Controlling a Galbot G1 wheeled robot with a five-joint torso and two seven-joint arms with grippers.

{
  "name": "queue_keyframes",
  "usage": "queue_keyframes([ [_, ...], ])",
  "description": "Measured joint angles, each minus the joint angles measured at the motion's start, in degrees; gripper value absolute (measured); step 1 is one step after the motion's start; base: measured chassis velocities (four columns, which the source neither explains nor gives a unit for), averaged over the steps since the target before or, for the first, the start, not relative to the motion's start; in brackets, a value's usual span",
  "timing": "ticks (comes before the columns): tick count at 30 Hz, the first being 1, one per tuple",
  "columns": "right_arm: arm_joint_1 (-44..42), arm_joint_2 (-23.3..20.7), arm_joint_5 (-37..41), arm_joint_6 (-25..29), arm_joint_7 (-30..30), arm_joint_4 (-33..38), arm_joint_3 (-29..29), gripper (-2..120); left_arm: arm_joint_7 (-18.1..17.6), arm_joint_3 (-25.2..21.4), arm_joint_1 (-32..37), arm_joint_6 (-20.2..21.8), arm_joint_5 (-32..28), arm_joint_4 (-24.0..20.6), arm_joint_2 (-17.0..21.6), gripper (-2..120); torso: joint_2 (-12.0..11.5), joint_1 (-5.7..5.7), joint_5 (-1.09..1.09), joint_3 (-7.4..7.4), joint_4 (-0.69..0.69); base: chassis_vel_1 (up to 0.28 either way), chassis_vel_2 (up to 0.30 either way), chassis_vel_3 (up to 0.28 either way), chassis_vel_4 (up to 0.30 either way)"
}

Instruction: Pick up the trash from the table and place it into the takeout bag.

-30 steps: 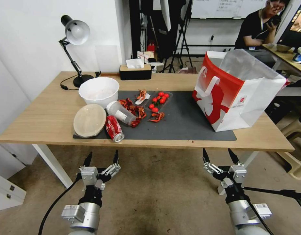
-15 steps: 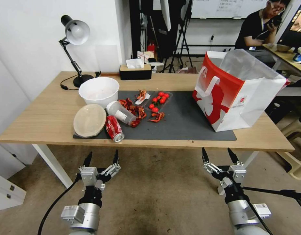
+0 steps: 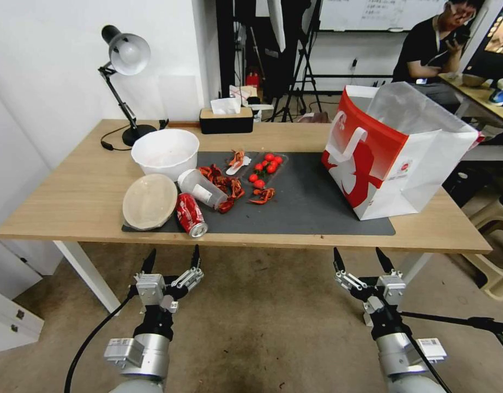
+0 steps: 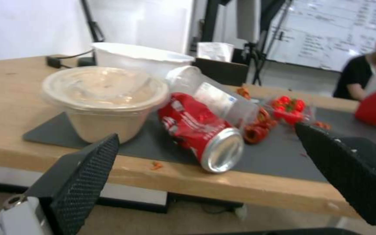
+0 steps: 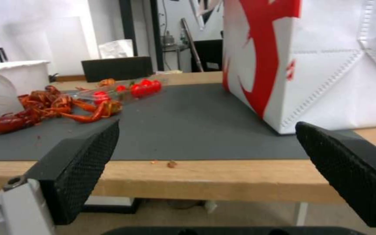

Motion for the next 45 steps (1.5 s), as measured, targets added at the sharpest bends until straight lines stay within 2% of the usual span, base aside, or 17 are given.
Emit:
queue_keyframes([
  [1,0.0,0.0,0.0,0.0,0.0,0.0,0.0,100,0.0,0.0,0.0,0.0,0.0,0.0,0.0,100,0.0,0.0,0.0,0.0,0.0,0.0,0.0,0.0,0.0],
  [5,2.04,-1.08,0.5,-0.96,0.02,-0.62,-0.89,100,-4.62,1.04,-1.49,0.76,-2.31,-0.65,-0.71,100,0.0,0.0,0.01,0.0,-0.01,0.0,0.0,0.0,0.0],
  [8,2.34,-1.33,0.73,-1.32,0.02,-0.66,-1.03,100,-5.8,1.63,-2.24,1.9,-4.49,-1.22,-0.59,100,0.0,0.0,0.0,0.0,0.01,0.0,0.0,0.0,0.0],
  [19,1.76,-1.3,0.5,-1.63,0.07,0.06,-0.88,100,-3.8,3.15,-5.79,0.53,-7.29,0.93,1.75,100,0.0,0.0,-0.01,0.0,-0.01,0.0,0.0,0.0,0.0],
  [28,0.98,-1.6,-0.01,-1.72,0.39,0.27,0.0,100,-4.58,5.2,-10.45,2.93,-9.38,3.83,2.73,100,0.0,0.0,0.0,0.0,-0.01,0.0,0.0,0.0,0.0],
  [45,0.25,-1.42,-0.6,-1.6,0.57,-0.05,0.55,100,-5.92,6.96,-16.13,4.76,-11.2,7.79,3.41,100,0.0,0.0,0.0,0.0,-0.01,0.0,0.0,0.0,0.0],
])
